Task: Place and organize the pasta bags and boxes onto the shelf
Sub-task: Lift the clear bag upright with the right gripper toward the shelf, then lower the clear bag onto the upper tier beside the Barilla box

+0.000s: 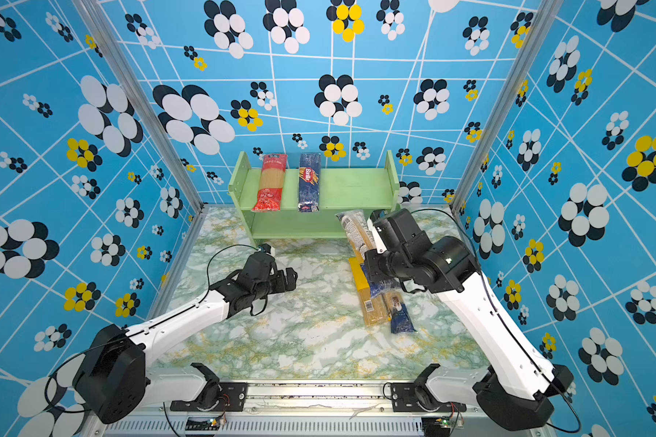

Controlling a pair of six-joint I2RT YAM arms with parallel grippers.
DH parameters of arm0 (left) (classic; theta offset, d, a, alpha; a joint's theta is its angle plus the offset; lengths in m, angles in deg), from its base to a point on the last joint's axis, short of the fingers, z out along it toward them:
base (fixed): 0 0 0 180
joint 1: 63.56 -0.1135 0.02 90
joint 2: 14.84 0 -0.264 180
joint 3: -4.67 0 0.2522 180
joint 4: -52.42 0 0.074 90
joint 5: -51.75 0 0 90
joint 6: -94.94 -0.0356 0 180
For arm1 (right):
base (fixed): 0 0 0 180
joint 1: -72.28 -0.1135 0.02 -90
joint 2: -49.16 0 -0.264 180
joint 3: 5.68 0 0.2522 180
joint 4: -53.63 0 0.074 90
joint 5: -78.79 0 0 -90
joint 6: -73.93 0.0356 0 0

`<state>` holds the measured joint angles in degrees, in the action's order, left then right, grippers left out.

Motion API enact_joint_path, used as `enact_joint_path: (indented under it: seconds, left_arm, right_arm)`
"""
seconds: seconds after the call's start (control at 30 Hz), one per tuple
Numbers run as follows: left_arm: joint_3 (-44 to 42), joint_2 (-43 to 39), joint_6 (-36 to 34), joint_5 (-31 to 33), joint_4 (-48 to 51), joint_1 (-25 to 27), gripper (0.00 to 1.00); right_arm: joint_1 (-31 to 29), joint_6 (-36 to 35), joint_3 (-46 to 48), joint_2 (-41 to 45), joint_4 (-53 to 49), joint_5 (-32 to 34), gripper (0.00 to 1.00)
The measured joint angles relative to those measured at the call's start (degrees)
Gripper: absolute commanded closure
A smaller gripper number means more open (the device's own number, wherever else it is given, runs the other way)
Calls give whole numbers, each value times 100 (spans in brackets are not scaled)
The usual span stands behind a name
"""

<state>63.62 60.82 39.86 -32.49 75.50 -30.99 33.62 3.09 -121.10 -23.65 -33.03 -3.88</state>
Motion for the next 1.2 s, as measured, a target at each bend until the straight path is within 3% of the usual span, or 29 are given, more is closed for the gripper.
enact_joint_path:
  seconds: [0.37, 1.0, 1.2]
  left_arm:
    - [37, 61, -26, -44, -20, -37, 1]
    - [42, 9, -42, -44, -17, -70, 1]
    - [39, -17, -39, -44, -17, -70, 1]
  right_arm:
    - [629, -39, -1209, -483, -153, 339, 100]
    - [1021, -376, -4492, -3150, -17, 645, 100]
    - [1086, -503, -4732, -3659, 168, 782, 100]
